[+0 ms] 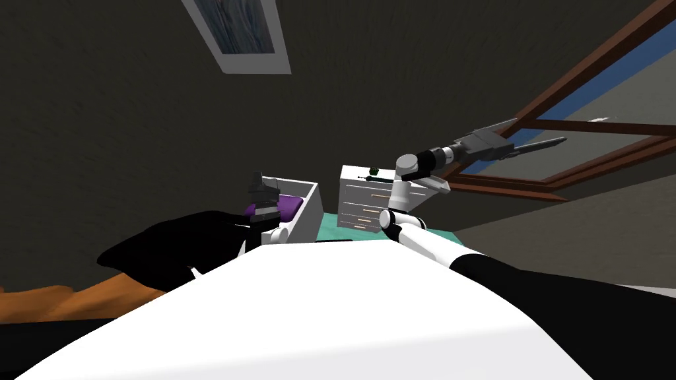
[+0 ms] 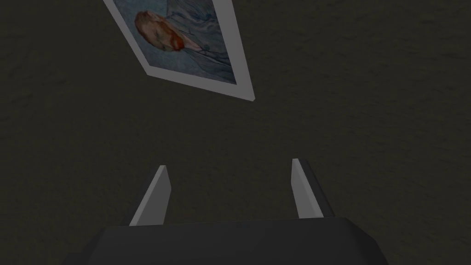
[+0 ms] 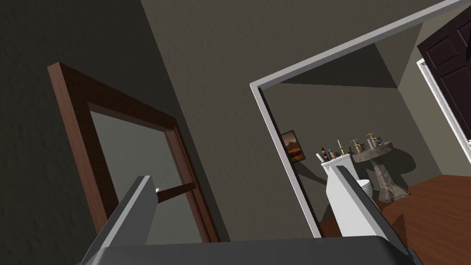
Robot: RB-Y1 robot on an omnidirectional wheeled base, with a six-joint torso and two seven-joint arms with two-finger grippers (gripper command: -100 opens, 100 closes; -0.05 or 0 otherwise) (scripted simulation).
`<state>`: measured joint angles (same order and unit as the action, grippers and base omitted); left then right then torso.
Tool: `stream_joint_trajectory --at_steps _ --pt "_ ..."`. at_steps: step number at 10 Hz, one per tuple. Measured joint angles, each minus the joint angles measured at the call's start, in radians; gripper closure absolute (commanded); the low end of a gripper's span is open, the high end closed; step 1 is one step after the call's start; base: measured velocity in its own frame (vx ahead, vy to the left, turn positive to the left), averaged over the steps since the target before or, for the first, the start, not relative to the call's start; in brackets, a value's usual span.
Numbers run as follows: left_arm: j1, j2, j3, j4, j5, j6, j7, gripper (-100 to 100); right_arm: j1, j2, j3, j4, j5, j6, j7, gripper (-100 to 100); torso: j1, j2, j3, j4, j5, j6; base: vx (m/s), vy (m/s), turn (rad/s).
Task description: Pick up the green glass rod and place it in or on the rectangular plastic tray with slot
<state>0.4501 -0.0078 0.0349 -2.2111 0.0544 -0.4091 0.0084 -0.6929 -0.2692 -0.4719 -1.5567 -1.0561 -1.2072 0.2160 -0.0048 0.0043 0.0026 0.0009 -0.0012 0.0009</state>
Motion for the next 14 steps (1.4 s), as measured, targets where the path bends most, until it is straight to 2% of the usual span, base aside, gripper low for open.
stream_joint_trajectory --at_steps 4,6,7,8,9,10,14 --pt "0.000 0.000 0.000 0.000 0.000 0.000 0.000 0 -0.126 -0.014 -0.080 0.100 -0.021 -0.062 -0.016 -100 0.000 -0.001 0.000 0.000 0.000 0.000 -0.057 -0.059 0.151" --pt "0.000 0.000 0.000 0.000 0.000 0.000 0.000 0 -0.176 -0.015 -0.109 0.127 -0.028 -0.081 -0.019 -100 0.001 -0.002 -0.001 0.000 0.000 0.000 -0.046 -0.046 0.159" --pt "0.000 0.000 0.000 0.000 0.000 0.000 0.000 0 -0.208 -0.017 -0.134 0.154 -0.034 -0.096 -0.025 -100 0.001 -0.002 -0.001 -0.001 0.000 0.000 -0.056 -0.055 0.228" --pt "0.000 0.000 0.000 0.000 0.000 0.000 0.000 0 -0.245 -0.027 -0.164 0.202 -0.041 -0.116 -0.041 -100 0.001 -0.002 -0.001 -0.001 0.000 0.000 -0.064 -0.060 0.179" --pt "0.000 0.000 0.000 0.000 0.000 0.000 0.000 0 -0.274 -0.030 -0.198 0.219 -0.053 -0.126 -0.044 -100 0.000 -0.001 -0.001 0.000 0.000 0.000 -0.050 -0.040 0.067" --pt "0.000 0.000 0.000 0.000 0.000 0.000 0.000 0 -0.296 -0.028 -0.215 0.230 -0.055 -0.133 -0.045 -100 0.001 -0.002 -0.001 0.000 0.000 0.001 -0.048 -0.023 0.144" --pt "0.000 0.000 0.000 0.000 0.000 0.000 0.000 0 -0.410 -0.033 -0.325 0.332 -0.078 -0.180 -0.074 -100 0.001 -0.002 -0.001 -0.001 0.000 0.001 -0.050 -0.037 0.170"
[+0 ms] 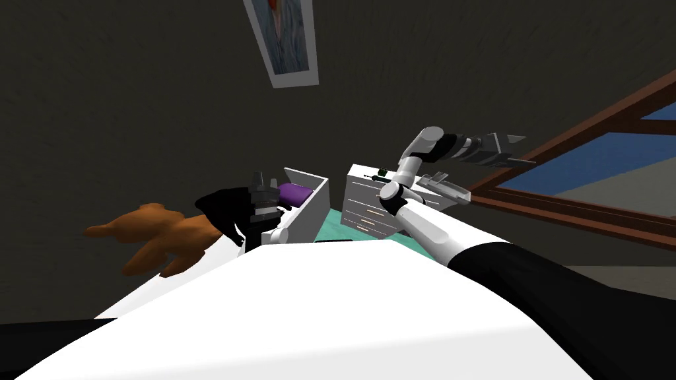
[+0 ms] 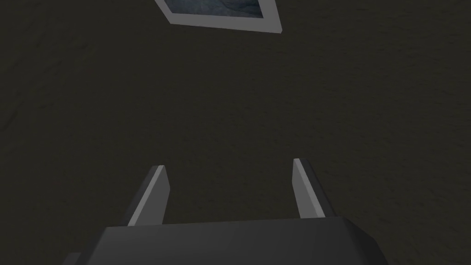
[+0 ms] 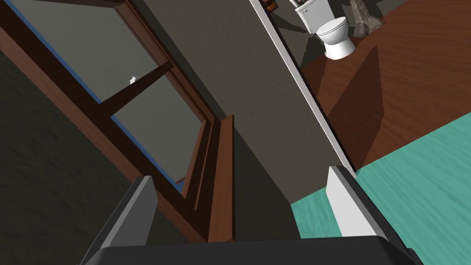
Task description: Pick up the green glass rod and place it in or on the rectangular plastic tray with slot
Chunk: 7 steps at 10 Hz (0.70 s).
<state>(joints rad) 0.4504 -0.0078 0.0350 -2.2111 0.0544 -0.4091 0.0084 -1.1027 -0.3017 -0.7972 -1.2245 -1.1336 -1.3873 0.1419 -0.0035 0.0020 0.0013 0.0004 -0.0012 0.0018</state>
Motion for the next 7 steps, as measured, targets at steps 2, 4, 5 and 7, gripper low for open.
stream_joint_trajectory --at_steps 2,4,5,7 --pt "0.000 0.000 0.000 0.000 0.000 0.000 0.000 0 -0.052 0.002 -0.060 0.040 -0.012 -0.018 -0.012 -100 0.001 0.000 0.000 0.000 0.000 -0.001 -0.038 -0.024 0.154" --pt "0.000 0.000 0.000 0.000 0.000 0.000 0.000 0 -0.101 0.002 -0.111 0.087 -0.018 -0.037 -0.023 -100 0.002 -0.001 -0.001 0.000 0.000 -0.001 -0.027 -0.010 0.104" --pt "0.000 0.000 0.000 0.000 0.000 0.000 0.000 0 -0.113 0.000 -0.131 0.103 -0.021 -0.042 -0.030 -100 0.002 -0.002 -0.001 0.000 0.000 0.000 -0.022 -0.011 0.147" --pt "0.000 0.000 0.000 0.000 0.000 0.000 0.000 0 -0.169 -0.017 -0.192 0.186 -0.034 -0.059 -0.059 -100 0.001 -0.002 -0.001 -0.001 0.001 -0.001 -0.024 -0.023 0.167"
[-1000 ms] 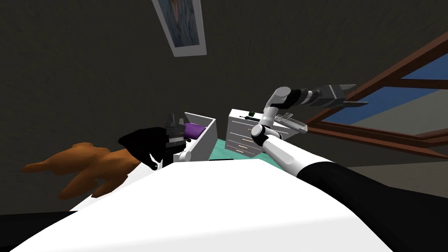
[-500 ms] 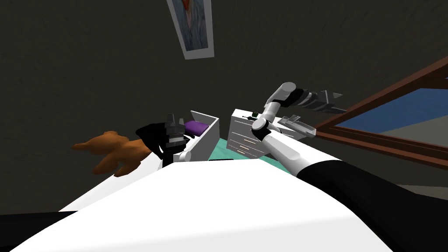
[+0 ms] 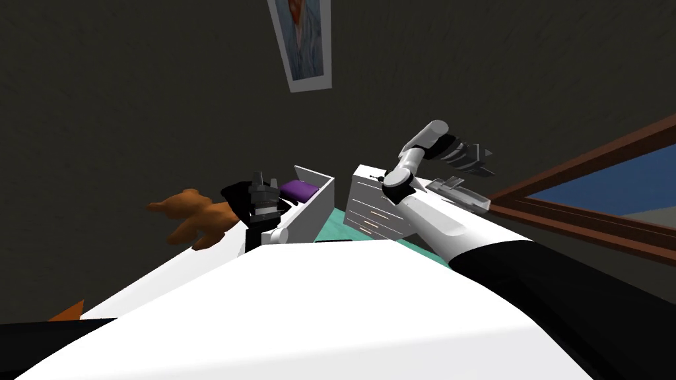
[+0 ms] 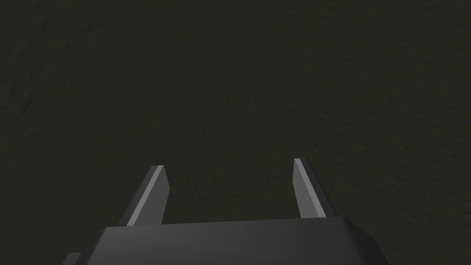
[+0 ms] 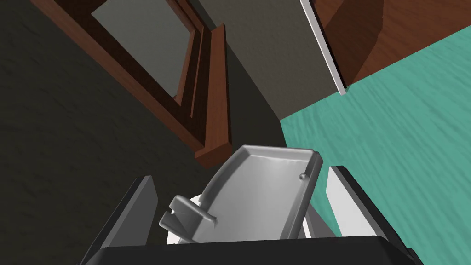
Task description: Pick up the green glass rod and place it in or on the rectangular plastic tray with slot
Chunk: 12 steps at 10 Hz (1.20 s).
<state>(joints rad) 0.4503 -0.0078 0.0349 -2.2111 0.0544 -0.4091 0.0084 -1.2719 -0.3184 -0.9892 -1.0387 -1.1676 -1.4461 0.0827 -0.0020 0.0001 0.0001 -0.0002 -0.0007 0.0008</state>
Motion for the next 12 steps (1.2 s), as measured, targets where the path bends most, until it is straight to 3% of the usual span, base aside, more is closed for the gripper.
stream_joint_trajectory --at_steps 3,4,6,9,12 --pt "0.000 0.000 0.000 0.000 0.000 0.000 0.000 0 -0.035 0.012 -0.078 0.021 -0.013 -0.010 -0.007 -100 0.000 -0.001 0.000 0.000 0.000 0.001 -0.012 -0.010 0.105" --pt "0.000 0.000 0.000 0.000 0.000 0.000 0.000 0 -0.064 0.005 -0.105 0.067 -0.013 -0.025 -0.023 -100 0.000 -0.001 0.000 0.000 0.000 0.000 -0.006 -0.010 0.082" --pt "0.000 0.000 0.000 0.000 0.000 0.000 0.000 0 -0.081 0.018 -0.154 0.065 -0.023 -0.026 -0.022 -100 0.000 -0.001 -0.001 0.000 0.000 0.001 -0.003 -0.009 0.111" --pt "0.000 0.000 0.000 0.000 0.000 0.000 0.000 0 -0.131 0.008 -0.229 0.160 -0.033 -0.054 -0.066 -100 0.001 -0.002 -0.001 -0.001 0.000 0.001 0.005 -0.011 0.126" --pt "0.000 0.000 0.000 0.000 0.000 0.000 0.000 0 -0.161 0.009 -0.303 0.198 -0.043 -0.069 -0.079 -100 0.000 -0.002 -0.001 0.000 0.000 0.002 0.010 -0.008 0.094"
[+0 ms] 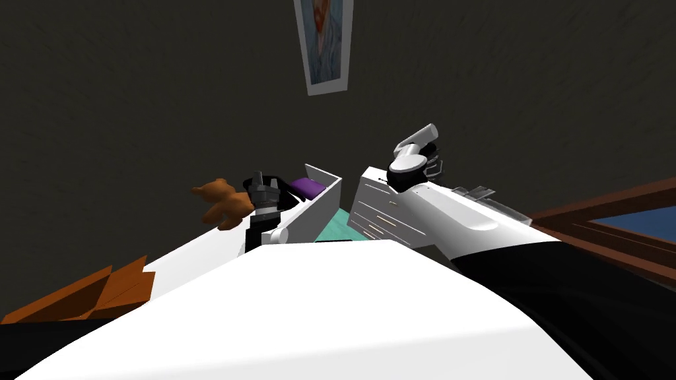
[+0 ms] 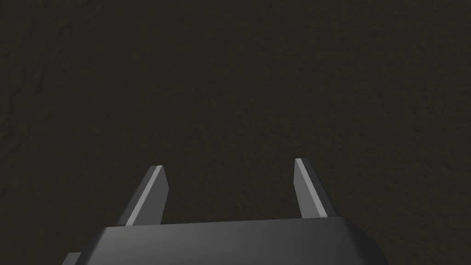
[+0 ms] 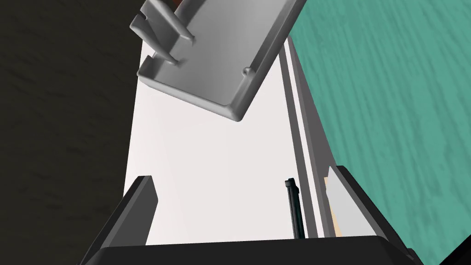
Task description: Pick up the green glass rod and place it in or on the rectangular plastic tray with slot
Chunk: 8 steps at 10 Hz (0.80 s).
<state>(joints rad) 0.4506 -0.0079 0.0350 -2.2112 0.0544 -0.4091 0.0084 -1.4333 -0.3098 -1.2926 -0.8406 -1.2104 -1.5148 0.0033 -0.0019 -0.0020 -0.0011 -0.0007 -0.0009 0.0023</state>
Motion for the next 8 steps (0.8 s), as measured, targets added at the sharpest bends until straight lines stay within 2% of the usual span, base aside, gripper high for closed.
stream_joint_trajectory --at_steps 1,3,4,5,7,8 --pt "0.000 0.000 0.000 0.000 0.000 0.000 0.000 0 -0.009 -0.004 -0.029 0.031 -0.005 -0.006 -0.016 -100 0.000 0.000 0.000 0.000 0.000 -0.001 0.022 -0.013 0.183" --pt "0.000 0.000 0.000 0.000 0.000 0.000 0.000 0 -0.029 0.013 -0.082 0.029 -0.011 -0.019 -0.014 -100 0.000 -0.001 0.000 0.000 0.000 0.000 0.020 -0.010 0.062" --pt "0.000 0.000 0.000 0.000 0.000 0.000 0.000 0 -0.039 0.012 -0.110 0.047 -0.014 -0.028 -0.018 -100 0.000 -0.001 0.000 0.000 0.000 0.000 0.032 -0.011 0.145" --pt "0.000 0.000 0.000 0.000 0.000 0.000 0.000 0 -0.044 0.030 -0.142 0.031 -0.021 -0.032 -0.013 -100 0.000 -0.001 -0.001 0.000 0.000 0.000 0.022 -0.009 0.054" --pt "0.000 0.000 0.000 0.000 0.000 0.000 0.000 0 -0.060 0.013 -0.187 0.095 -0.025 -0.057 -0.042 -100 0.000 -0.001 -0.001 0.000 0.000 0.000 0.027 -0.007 0.097" --pt "0.000 0.000 0.000 0.000 0.000 0.000 0.000 0 -0.070 -0.003 -0.217 0.143 -0.028 -0.078 -0.062 -100 0.000 -0.002 -0.001 0.000 0.000 0.000 0.044 -0.015 0.092"
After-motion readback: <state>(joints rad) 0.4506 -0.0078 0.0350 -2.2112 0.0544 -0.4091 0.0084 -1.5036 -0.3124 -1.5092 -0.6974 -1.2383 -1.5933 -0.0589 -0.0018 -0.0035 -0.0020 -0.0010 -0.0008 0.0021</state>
